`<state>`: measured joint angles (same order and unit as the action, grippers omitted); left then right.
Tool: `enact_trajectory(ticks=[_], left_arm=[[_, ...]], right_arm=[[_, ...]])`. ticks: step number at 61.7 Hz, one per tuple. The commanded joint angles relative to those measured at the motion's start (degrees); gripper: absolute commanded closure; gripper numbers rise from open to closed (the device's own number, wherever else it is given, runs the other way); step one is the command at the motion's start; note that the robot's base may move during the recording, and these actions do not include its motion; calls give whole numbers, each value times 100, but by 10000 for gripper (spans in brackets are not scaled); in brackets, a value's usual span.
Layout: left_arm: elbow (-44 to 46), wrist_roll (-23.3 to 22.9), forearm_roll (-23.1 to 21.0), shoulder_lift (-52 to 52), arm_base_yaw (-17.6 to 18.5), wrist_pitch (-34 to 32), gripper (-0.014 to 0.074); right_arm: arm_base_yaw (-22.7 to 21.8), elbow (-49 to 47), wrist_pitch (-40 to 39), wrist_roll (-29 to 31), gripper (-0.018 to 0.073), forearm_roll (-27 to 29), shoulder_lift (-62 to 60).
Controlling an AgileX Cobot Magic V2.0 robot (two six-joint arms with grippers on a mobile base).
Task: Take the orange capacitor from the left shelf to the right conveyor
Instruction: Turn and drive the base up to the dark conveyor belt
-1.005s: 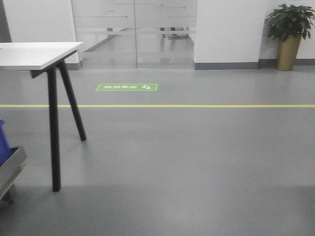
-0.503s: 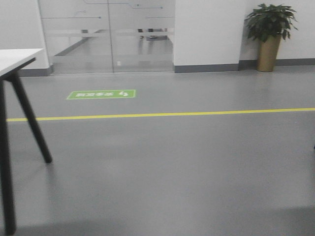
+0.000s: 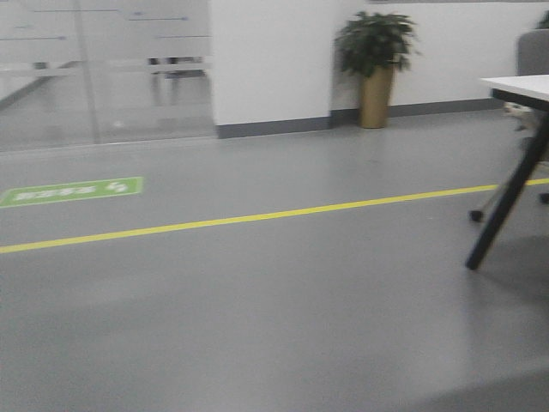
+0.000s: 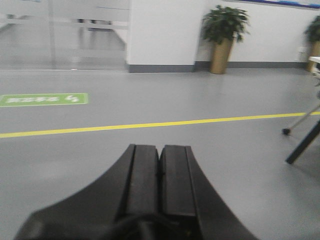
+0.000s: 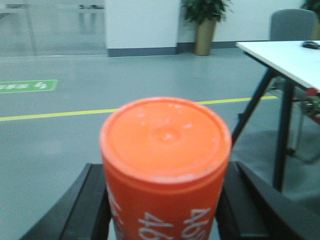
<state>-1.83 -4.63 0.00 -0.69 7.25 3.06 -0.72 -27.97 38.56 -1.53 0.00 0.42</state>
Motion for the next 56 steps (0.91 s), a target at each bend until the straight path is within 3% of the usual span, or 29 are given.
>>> enact_trajectory(ticks=[1, 56], left_arm=[[37, -8, 0, -113, 22, -514, 701], [37, -8, 0, -113, 22, -514, 701]], right_arm=[[-9, -176, -555, 25, 402, -85, 96], [-9, -176, -555, 25, 402, -85, 96]])
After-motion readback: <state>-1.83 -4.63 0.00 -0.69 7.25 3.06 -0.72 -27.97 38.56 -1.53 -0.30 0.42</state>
